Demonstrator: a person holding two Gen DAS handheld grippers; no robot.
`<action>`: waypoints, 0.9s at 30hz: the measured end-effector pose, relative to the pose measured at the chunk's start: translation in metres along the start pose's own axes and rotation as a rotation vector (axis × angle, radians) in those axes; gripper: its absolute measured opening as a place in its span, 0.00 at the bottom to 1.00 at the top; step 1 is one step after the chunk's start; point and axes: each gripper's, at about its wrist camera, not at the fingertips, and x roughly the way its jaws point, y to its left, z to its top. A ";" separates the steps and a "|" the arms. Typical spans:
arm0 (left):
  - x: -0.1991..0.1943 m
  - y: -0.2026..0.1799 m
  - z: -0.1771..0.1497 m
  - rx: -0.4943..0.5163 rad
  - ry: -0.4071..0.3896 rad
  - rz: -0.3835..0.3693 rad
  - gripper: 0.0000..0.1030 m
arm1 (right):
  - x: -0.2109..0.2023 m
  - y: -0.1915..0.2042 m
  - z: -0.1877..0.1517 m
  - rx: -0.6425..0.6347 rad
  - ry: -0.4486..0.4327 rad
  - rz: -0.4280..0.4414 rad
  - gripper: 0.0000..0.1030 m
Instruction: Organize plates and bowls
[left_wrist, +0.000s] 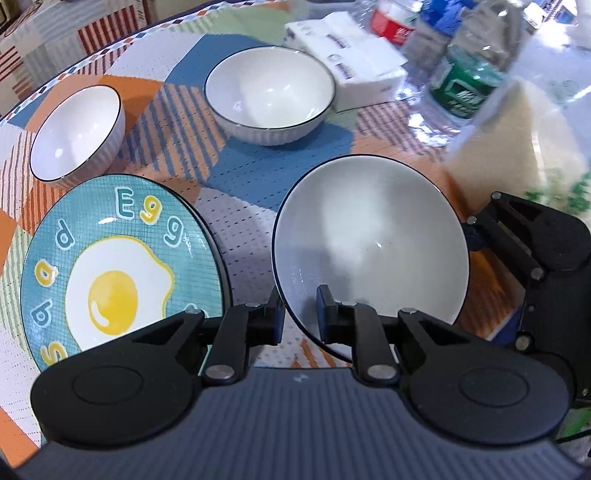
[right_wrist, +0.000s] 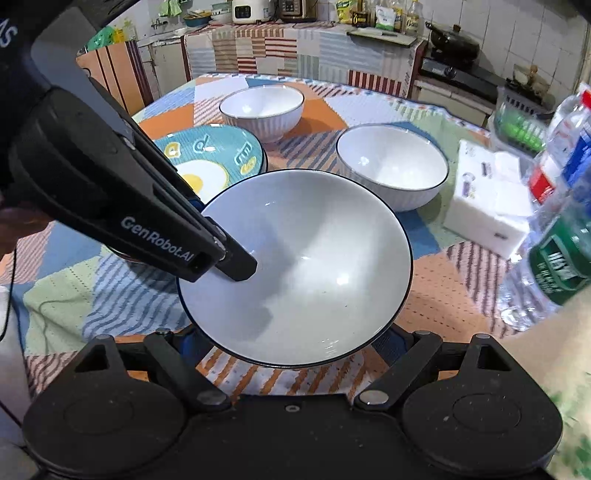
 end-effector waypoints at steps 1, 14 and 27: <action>0.004 0.000 0.000 0.010 -0.003 0.010 0.16 | 0.005 -0.002 0.000 0.009 0.002 0.005 0.89; 0.034 0.001 0.004 -0.001 0.044 0.078 0.17 | 0.035 -0.011 -0.006 0.014 0.000 0.017 0.89; -0.005 -0.002 0.002 -0.032 0.025 0.096 0.42 | 0.007 0.011 -0.006 -0.110 0.053 -0.047 0.89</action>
